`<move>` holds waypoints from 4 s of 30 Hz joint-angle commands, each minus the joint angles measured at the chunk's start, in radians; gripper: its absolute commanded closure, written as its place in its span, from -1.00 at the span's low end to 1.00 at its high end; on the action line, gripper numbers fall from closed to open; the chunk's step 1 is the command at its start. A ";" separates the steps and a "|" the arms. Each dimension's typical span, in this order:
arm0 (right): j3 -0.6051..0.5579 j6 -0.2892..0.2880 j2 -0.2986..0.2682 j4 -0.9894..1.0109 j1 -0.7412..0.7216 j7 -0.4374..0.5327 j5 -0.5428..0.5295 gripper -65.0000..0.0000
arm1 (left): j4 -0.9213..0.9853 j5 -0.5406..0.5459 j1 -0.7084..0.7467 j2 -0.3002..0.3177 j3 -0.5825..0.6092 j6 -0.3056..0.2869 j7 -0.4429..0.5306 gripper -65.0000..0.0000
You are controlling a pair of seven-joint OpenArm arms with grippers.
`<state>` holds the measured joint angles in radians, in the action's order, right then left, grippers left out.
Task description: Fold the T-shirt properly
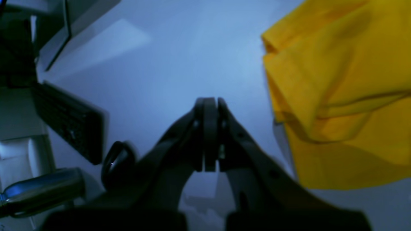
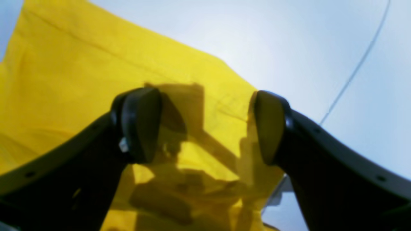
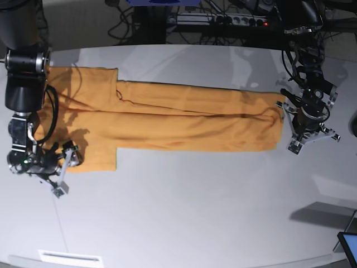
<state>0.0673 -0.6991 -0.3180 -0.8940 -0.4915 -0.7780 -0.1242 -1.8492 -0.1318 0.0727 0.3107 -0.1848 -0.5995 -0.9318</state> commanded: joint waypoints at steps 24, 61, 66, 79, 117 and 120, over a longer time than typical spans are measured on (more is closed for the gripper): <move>0.006 0.001 -0.014 -0.169 0.058 -0.047 0.002 0.94 | -0.002 -0.006 -0.012 0.017 0.005 0.011 0.012 1.00; 0.061 0.001 -0.014 -0.707 0.307 -0.289 0.002 0.94 | 0.047 0.001 -0.020 0.017 0.006 0.011 0.018 1.00; 0.062 0.001 -0.014 -0.795 0.342 -0.323 0.002 0.94 | 0.047 0.001 -0.018 0.017 0.006 0.011 0.018 1.00; 0.130 0.001 -0.013 -0.917 0.469 -0.357 0.002 0.94 | 0.049 0.001 -0.023 0.012 0.061 0.011 0.018 1.00; 0.131 0.001 -0.007 -1.045 0.669 -0.398 0.002 0.94 | 0.049 0.002 -0.023 0.009 0.061 0.011 0.020 1.00; 0.131 0.001 -0.007 -1.045 0.684 -0.393 0.002 0.92 | 0.049 0.002 -0.023 0.009 0.061 0.011 0.020 1.00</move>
<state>0.1917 -0.6987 -0.3122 -1.9205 0.1982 -1.1786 -0.1268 -1.7855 -0.1268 0.0639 0.3077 -0.1177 -0.5991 -0.9245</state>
